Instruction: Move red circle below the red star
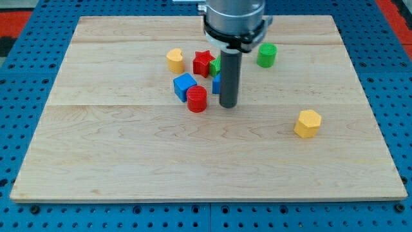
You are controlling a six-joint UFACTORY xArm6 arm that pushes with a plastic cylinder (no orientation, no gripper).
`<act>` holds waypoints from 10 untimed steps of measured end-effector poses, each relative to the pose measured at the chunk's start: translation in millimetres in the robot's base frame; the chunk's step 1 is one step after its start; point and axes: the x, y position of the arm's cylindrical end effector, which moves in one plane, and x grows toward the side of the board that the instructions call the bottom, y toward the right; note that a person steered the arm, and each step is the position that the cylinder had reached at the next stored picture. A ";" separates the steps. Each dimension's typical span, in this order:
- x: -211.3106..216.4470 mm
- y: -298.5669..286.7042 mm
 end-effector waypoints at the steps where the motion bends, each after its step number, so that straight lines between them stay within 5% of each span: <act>1: 32.2 15.4; 3: 43.8 -27.3; 6: -21.0 -31.0; 10: 11.9 -62.0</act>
